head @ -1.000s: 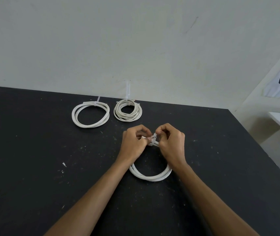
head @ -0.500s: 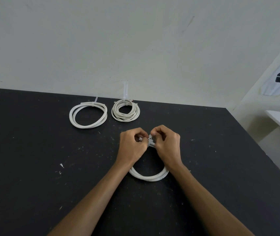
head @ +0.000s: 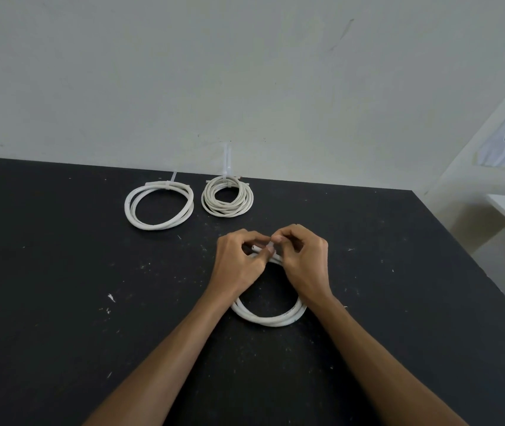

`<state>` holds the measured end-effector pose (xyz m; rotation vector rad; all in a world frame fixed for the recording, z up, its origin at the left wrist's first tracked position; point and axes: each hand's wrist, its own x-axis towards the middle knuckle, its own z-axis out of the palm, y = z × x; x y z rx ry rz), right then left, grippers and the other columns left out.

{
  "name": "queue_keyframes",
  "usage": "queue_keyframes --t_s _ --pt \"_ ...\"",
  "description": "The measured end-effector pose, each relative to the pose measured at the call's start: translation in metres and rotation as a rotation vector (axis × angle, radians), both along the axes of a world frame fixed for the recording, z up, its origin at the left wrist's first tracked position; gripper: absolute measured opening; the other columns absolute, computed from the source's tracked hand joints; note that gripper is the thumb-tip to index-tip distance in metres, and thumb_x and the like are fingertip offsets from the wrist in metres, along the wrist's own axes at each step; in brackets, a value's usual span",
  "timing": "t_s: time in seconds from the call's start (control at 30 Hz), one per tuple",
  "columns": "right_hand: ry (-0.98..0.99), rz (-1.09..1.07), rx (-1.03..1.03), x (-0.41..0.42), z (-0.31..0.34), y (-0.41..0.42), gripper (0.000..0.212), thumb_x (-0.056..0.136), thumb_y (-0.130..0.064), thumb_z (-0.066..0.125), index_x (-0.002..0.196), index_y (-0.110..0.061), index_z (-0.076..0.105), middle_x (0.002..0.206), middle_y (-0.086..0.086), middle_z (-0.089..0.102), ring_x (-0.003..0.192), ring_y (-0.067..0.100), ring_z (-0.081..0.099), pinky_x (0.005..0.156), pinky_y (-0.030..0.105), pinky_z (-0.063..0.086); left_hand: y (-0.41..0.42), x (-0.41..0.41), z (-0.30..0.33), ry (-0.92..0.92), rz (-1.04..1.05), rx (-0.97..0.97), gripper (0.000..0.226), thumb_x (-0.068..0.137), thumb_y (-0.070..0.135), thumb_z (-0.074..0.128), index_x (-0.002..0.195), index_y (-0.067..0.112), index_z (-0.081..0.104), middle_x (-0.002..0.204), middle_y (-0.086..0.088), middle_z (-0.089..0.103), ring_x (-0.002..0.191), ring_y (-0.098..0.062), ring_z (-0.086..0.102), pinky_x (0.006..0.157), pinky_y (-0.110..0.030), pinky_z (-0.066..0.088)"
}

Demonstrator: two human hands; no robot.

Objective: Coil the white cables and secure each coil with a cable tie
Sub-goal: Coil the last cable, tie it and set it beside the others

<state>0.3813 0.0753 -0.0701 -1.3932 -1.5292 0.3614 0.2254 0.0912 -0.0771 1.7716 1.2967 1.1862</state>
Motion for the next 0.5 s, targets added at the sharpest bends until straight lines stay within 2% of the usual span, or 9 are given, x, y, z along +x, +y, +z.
queue_keyframes --t_s 0.13,0.37,0.5 --pt "-0.019 -0.018 0.028 -0.0012 0.0024 0.0004 0.029 0.093 0.012 0.064 0.087 -0.016 0.073 0.086 -0.01 0.071 0.083 0.012 0.069 0.07 0.023 0.056 0.0024 0.0018 -0.0017 0.009 0.045 -0.025 0.007 0.086 0.024 0.085 0.093 0.023 0.085 0.085 0.012 0.074 0.085 -0.003 0.07 0.074 -0.012 0.051" --pt "0.066 -0.046 0.044 -0.0007 0.0006 -0.0016 0.027 0.097 0.009 0.061 0.091 -0.015 0.07 0.085 -0.01 0.069 0.074 0.018 0.064 0.066 0.042 0.055 0.0024 0.003 -0.0006 0.006 0.076 -0.086 0.008 0.08 0.021 0.087 0.088 0.021 0.087 0.079 0.008 0.072 0.079 -0.003 0.065 0.069 -0.009 0.045" --pt "0.112 -0.057 0.023 -0.0004 0.0009 -0.0007 0.028 0.099 0.007 0.06 0.091 -0.018 0.069 0.082 -0.01 0.067 0.065 0.02 0.06 0.061 0.049 0.054 0.0003 0.0049 0.0004 0.023 0.108 -0.035 0.006 0.079 0.016 0.088 0.084 0.014 0.085 0.079 0.006 0.069 0.076 -0.001 0.064 0.066 -0.007 0.043"
